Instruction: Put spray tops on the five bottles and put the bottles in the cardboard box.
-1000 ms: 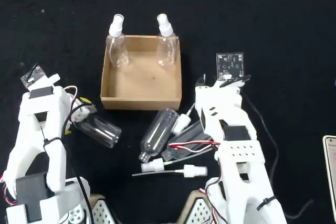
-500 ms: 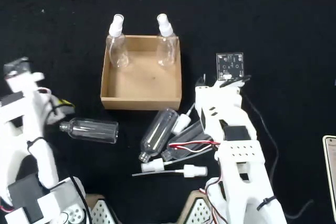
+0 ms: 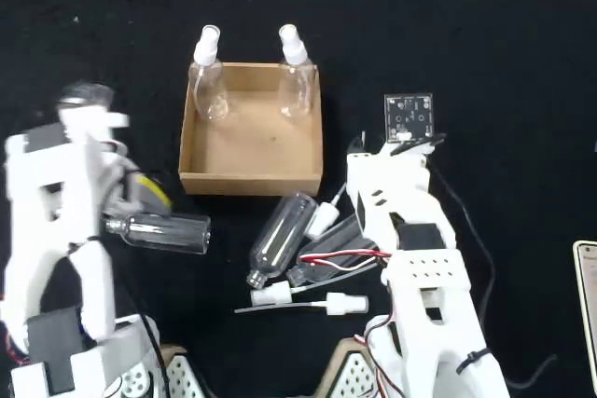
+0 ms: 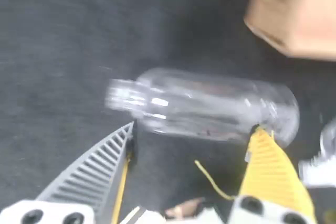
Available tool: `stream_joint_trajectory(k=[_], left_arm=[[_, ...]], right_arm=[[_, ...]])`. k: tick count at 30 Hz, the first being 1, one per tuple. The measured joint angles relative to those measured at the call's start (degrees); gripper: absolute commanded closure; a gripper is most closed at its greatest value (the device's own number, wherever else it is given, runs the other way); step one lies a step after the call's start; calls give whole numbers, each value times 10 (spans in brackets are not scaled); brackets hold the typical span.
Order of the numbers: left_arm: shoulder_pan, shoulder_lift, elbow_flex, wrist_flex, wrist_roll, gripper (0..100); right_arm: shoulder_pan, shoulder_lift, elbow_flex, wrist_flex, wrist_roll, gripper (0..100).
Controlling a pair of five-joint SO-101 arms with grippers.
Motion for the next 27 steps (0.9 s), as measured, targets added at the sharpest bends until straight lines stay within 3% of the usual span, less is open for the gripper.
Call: stream_joint_trajectory(k=[5,11,15,27], left_arm=[[67,0,19,-12,-3,689],[70,-1,53,-70,-2,690],[69,-9,71,-106,-63,690],[-60,-4,63,-131,-244,687]], right_arm=[[0,0,0,0,0,903],[0,0,0,0,0,903],[0,0,0,0,0,903],[0,0,0,0,0,903]])
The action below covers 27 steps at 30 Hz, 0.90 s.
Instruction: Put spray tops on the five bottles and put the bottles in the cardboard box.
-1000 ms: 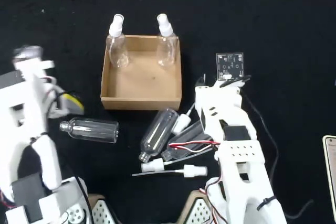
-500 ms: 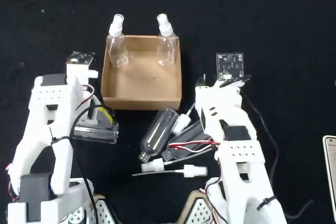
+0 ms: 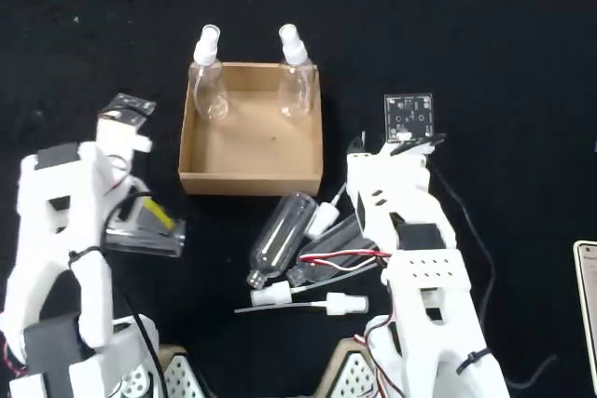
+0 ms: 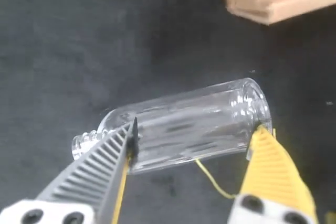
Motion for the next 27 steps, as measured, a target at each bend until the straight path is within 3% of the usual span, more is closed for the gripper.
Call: stream_joint_trajectory(k=[9,13,15,19,24,27], left_arm=[[-127,2,-91,4,-10,686],[-149,2,-118,71,42,685],[-151,2,-134,106,107,685],[-152,2,-148,169,317,685],[-151,3,-148,149,629,686],[-153,3,-121,117,712,685]], right_arm=[[0,0,0,0,0,903],[0,0,0,0,0,903],[0,0,0,0,0,903],[0,0,0,0,0,903],[0,0,0,0,0,903],[0,0,0,0,0,903]])
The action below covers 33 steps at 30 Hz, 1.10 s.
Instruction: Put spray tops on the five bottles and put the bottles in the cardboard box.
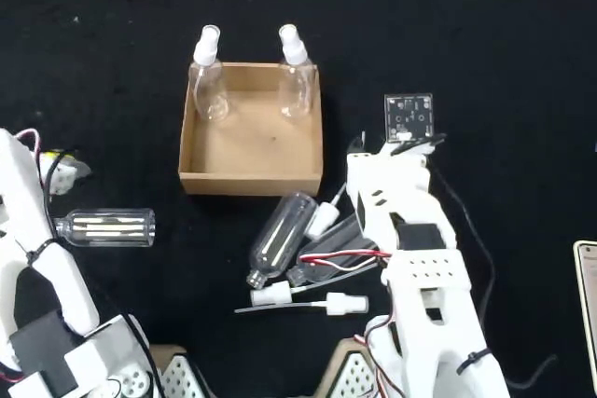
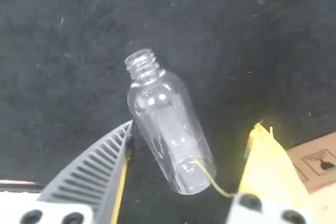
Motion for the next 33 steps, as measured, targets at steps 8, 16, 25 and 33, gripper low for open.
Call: stream_joint_trajectory(k=[8,16,25,33], left_arm=[[0,0,65,-27,43,684],[0,0,151,-101,64,684],[-5,0,229,-199,42,708],[-16,0,235,-207,-127,954]], right_arm=[[0,0,0,0,0,903],[0,0,0,0,0,903],[0,0,0,0,0,903],[0,0,0,0,0,903]])
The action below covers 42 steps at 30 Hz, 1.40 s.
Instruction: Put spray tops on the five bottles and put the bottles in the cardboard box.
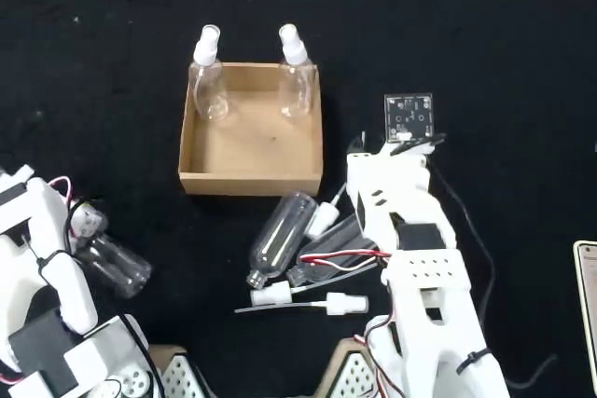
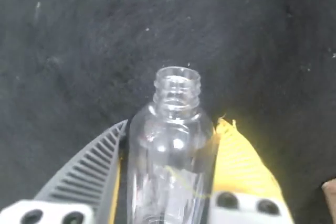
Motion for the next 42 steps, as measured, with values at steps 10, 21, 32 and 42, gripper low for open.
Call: stream_joint_trajectory(k=[10,21,32,42], left_arm=[[-125,0,-98,0,-337,916],[-185,59,-122,0,-686,726],[-206,111,-123,0,-766,751],[-215,111,-115,0,-798,751]], right_arm=[[0,0,0,0,0,903],[0,0,0,0,0,903],[0,0,0,0,0,903],[0,0,0,0,0,903]])
